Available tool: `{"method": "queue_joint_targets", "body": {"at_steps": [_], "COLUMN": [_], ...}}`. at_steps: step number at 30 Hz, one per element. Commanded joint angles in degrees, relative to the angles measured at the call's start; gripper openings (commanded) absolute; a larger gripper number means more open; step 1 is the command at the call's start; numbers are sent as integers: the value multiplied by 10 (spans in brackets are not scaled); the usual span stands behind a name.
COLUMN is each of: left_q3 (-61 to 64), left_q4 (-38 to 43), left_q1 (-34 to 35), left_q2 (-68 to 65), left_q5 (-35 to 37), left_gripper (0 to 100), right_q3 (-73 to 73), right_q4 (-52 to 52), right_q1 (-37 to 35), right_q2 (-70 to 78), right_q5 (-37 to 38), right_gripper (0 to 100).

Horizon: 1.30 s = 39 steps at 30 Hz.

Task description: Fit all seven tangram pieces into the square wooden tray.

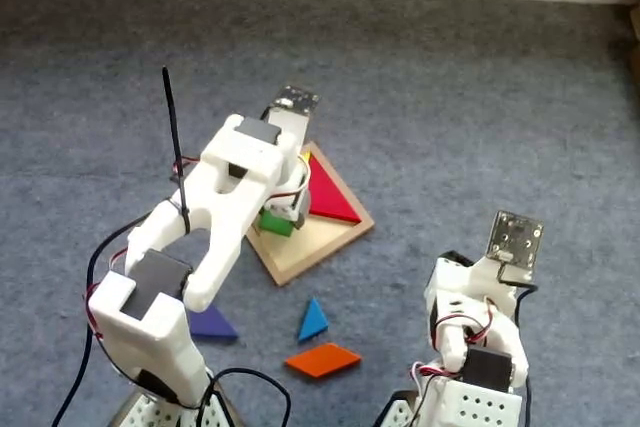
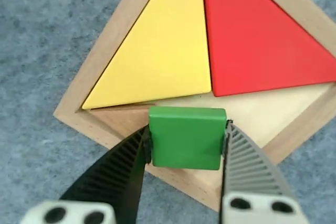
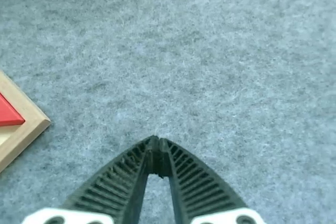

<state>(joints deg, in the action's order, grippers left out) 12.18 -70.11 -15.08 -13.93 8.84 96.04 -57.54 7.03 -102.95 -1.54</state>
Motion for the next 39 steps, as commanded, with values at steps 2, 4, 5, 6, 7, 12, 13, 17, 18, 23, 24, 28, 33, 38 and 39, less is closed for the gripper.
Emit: {"method": "queue_joint_targets", "body": {"at_steps": [2,4,5,6,7,12,13,17,18,23,24,28,33,38,39], "left_q3": [-29,-29,-29,-30,-30,-39,-46,-74,-73,-34,-22,16,21,21,21], "left_q4": [-15,-27,-30,-30,-31,-40,-50,-87,-86,-55,-40,18,36,44,44], "left_q1": [5,5,5,5,5,5,5,-6,-10,-12,-9,17,58,81,84], "left_q2": [4,5,6,6,6,6,6,6,4,0,0,0,0,0,0], "left_q5": [8,9,9,9,9,9,8,8,8,5,5,4,4,4,4], "left_gripper": [225,267,274,273,274,274,274,270,258,207,207,204,204,204,204], "right_q3": [64,64,64,64,64,64,64,64,64,64,64,64,64,64,64], "right_q4": [0,0,0,0,1,1,1,1,1,1,1,1,1,1,1], "right_q1": [9,9,9,9,9,9,9,9,9,9,9,9,9,9,9], "right_q2": [-9,-9,-9,-9,-9,-9,-9,-9,-9,-9,-9,-9,-9,-9,-9], "right_q5": [-1,-1,-1,-1,-1,-1,-1,-1,-1,-1,-1,-1,-1,-1,-1], "right_gripper": [12,12,12,12,12,12,12,12,12,12,12,12,12,12,12]}}
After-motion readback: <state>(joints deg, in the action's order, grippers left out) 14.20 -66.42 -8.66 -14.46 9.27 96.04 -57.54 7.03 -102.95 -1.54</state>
